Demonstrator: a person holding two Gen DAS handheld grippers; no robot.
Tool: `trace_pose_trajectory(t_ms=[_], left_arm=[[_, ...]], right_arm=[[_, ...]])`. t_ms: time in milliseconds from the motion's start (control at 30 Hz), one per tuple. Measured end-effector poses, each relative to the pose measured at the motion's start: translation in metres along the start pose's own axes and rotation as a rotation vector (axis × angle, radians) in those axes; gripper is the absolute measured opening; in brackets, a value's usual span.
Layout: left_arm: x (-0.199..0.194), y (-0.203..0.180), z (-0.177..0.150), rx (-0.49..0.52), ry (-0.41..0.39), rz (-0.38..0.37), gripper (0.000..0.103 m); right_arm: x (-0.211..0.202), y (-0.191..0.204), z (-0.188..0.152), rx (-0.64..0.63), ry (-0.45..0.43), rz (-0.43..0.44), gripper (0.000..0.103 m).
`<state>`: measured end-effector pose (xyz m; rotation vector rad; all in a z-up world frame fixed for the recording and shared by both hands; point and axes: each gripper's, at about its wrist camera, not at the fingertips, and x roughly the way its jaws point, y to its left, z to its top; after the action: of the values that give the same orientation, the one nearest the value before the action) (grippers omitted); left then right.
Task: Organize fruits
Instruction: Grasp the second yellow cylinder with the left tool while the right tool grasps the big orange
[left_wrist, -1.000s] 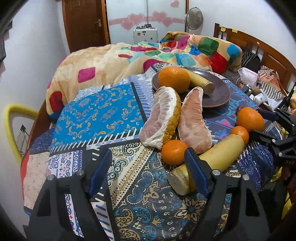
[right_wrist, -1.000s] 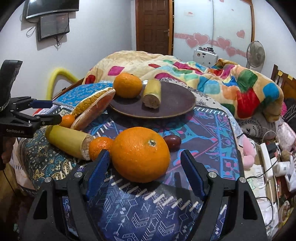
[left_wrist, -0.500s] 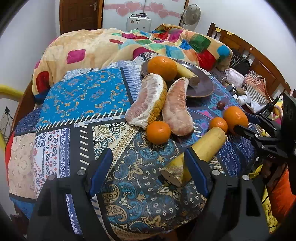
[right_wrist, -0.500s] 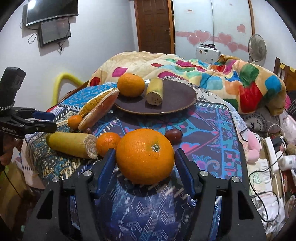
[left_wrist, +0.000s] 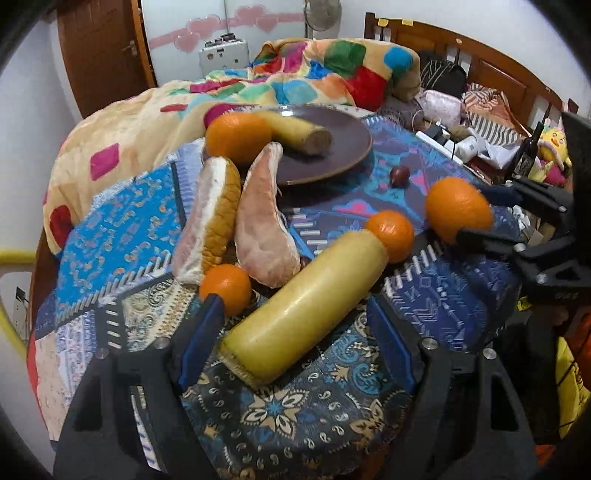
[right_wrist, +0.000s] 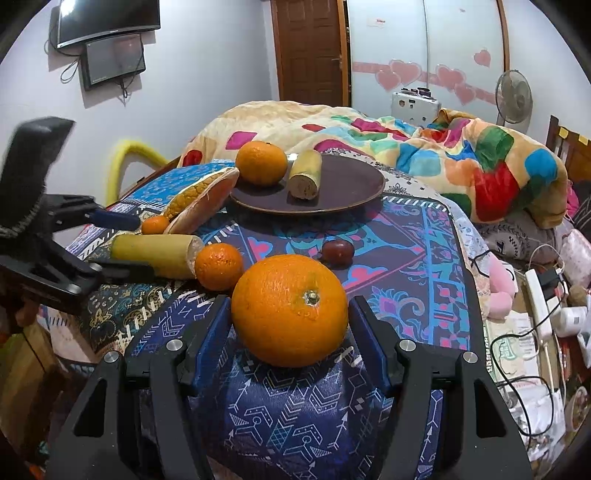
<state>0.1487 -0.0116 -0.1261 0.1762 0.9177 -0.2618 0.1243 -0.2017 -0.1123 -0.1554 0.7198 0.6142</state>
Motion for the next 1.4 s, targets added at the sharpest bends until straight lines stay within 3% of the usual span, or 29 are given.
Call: trace_pose_trajectory(t_ms=[67, 200, 367, 533, 733, 833, 967, 1167, 1400], left_arm=[[-0.001, -0.002, -0.004, 0.025, -0.02, 0.005, 0.077], [-0.008, -0.01, -0.009, 0.041, -0.016, 0.045, 0.059], [-0.024, -0.006, -0.009, -0.015, 0.019, -0.005, 0.042], [-0.018, -0.013, -0.001, 0.036, 0.073, -0.013, 0.042], [0.003, -0.021, 0.019, 0.11, 0.162, -0.071, 0.043], [0.014, -0.027, 0.024, 0.127, 0.187, -0.048, 0.046], [0.015, -0.027, 0.022, 0.079, 0.163, -0.045, 0.046], [-0.002, -0.019, 0.012, -0.047, 0.186, -0.088, 0.034], [0.003, -0.038, 0.014, 0.038, 0.177, -0.042, 0.034]], right_arm=[[0.0, 0.0, 0.0, -0.002, -0.001, 0.005, 0.062], [0.0, -0.001, 0.0, -0.003, -0.001, 0.005, 0.062], [-0.003, -0.002, -0.002, 0.001, -0.004, 0.011, 0.062], [-0.006, -0.004, -0.004, 0.005, -0.002, 0.026, 0.062], [-0.008, -0.003, -0.006, -0.011, -0.001, 0.026, 0.062], [-0.006, -0.003, -0.006, -0.02, -0.002, 0.027, 0.062], [-0.005, -0.004, -0.006, -0.015, -0.006, 0.037, 0.062], [-0.006, -0.006, -0.005, -0.014, 0.0, 0.047, 0.063], [-0.001, -0.005, -0.003, -0.007, 0.0, 0.042, 0.064]])
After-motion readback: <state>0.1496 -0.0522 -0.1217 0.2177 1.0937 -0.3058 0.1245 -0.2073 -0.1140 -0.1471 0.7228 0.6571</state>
